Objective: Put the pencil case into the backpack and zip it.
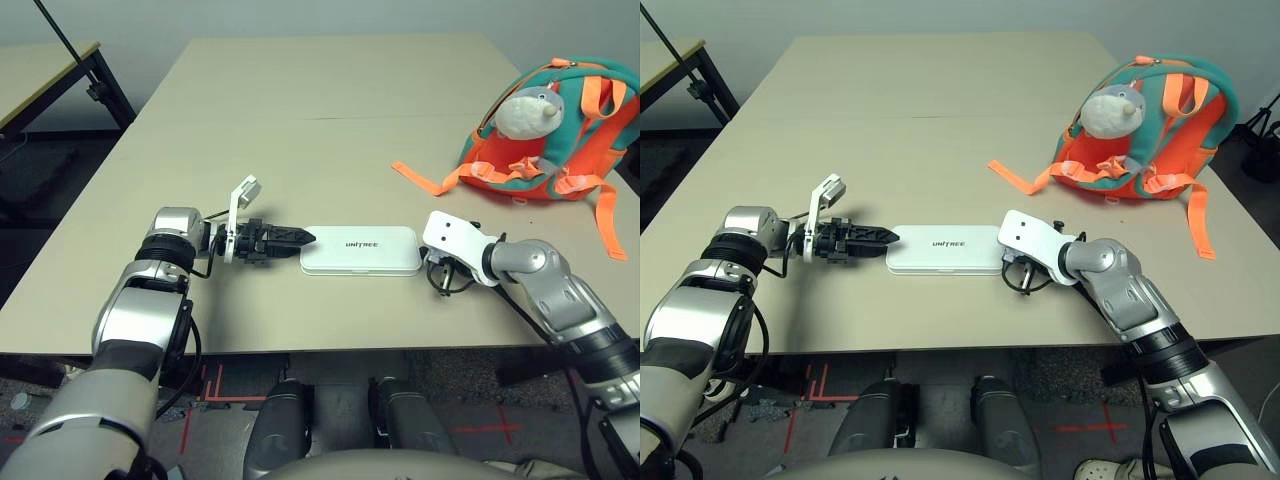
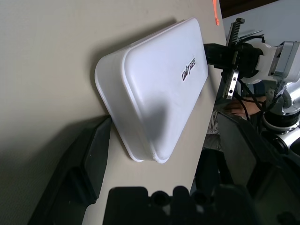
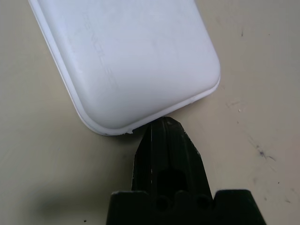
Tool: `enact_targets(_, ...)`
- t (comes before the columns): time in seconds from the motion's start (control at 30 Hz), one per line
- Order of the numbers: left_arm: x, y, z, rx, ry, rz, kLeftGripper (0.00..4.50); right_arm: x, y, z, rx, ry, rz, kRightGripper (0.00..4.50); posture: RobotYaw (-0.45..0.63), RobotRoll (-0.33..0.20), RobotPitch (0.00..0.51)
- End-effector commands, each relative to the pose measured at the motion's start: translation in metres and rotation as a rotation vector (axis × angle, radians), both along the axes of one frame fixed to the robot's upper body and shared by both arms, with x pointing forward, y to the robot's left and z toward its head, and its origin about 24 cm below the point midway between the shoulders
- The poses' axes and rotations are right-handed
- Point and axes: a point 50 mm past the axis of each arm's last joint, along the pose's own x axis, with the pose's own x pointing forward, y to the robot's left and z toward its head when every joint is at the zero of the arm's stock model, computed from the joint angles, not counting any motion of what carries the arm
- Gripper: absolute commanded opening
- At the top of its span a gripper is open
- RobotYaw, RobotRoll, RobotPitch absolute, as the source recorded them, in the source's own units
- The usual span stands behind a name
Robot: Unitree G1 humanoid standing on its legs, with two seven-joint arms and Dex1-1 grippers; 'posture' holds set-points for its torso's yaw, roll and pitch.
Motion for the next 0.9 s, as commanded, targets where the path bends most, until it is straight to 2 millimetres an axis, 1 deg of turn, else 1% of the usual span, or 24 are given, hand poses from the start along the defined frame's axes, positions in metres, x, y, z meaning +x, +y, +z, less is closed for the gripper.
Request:
enact_targets(0.03, 0.000, -0.005, -0.003, 0.010, 0.008, -0.011, 4.50, -0.001, 0.031, 0.009, 0.046, -0.015, 0.121, 0.02, 0.00, 0.000, 0.079)
enact_targets(0.3, -0.001, -0.004, -0.004, 0.023, 0.012, -0.015, 4.50, -0.002, 0.043, 0.003, 0.025, 0.003, 0.163, 0.02, 0.01, 0.000, 0.084)
enact_targets(0.47, 0.000, -0.003, -0.004, 0.026, 0.011, -0.016, 4.50, -0.001, 0.043, -0.001, -0.023, -0.001, 0.178, 0.02, 0.01, 0.000, 0.086)
enact_targets(0.6, 0.000, -0.003, -0.002, 0.023, 0.004, -0.019, 4.50, 0.001, 0.043, 0.000, -0.027, -0.007, 0.182, 0.02, 0.01, 0.000, 0.086)
enact_targets(0.73, 0.002, -0.003, 0.000, 0.027, -0.048, -0.032, 4.50, 0.002, 0.041, 0.001, -0.029, -0.012, 0.177, 0.02, 0.01, 0.000, 0.086)
enact_targets(0.83, 0.006, -0.005, 0.005, -0.013, -0.148, -0.050, 4.50, 0.003, 0.033, 0.003, -0.030, -0.016, 0.156, 0.02, 0.01, 0.000, 0.086)
enact_targets(0.9, 0.008, -0.005, 0.007, -0.030, -0.173, -0.038, 4.50, 0.003, 0.027, 0.002, -0.036, -0.014, 0.140, 0.02, 0.01, 0.000, 0.086)
